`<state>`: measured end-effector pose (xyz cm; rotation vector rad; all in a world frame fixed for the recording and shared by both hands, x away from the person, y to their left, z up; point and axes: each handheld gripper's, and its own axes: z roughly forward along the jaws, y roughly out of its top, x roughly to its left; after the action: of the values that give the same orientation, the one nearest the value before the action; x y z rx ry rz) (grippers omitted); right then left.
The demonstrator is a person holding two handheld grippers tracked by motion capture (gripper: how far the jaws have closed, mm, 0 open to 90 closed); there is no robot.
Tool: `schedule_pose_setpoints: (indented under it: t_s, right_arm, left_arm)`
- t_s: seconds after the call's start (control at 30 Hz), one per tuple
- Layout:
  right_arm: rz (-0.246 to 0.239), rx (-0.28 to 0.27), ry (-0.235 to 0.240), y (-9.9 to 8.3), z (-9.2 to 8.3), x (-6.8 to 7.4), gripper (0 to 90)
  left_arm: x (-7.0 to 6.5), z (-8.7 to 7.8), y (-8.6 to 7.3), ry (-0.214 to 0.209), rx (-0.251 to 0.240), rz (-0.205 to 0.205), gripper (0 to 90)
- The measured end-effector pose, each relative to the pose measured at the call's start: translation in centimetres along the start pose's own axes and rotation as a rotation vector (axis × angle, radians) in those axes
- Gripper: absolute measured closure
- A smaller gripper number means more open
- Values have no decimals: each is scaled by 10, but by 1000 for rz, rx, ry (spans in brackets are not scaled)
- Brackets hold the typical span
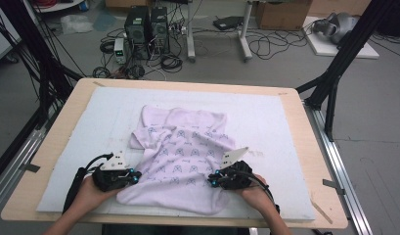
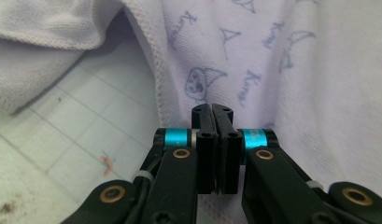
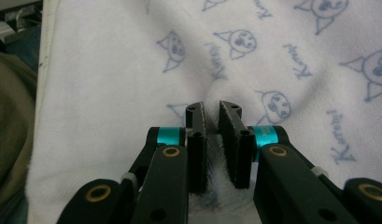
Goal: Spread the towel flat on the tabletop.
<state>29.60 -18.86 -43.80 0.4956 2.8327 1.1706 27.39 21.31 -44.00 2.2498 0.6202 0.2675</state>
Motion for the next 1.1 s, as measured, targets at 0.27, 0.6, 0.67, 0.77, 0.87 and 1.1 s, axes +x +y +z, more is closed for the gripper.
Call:
schedule_pose_setpoints:
  t_s: [0.27, 0.6, 0.67, 0.77, 0.87, 1.1]
  right_arm:
    - [-9, -22, 42, -13, -16, 28, 817]
    - [9, -102, -14, -4, -34, 23, 581]
    - [19, -84, -33, -4, -26, 12, 528]
    - [35, -27, -49, -4, -14, 2, 501]
    - [40, 4, -27, -6, -6, 1, 580]
    - [6, -11, 84, -10, -8, 14, 855]
  left_arm:
    - [-32, -29, -18, -61, 3, 4, 882]
    - [-21, -29, -2, -9, -59, 4, 667]
    - [-14, -18, 2, 4, -49, -7, 605]
    - [-7, -2, 5, -7, -14, -11, 594]
    - [-7, 6, 3, -10, -17, 0, 691]
    - [-15, -3, 1, -31, 12, 32, 861]
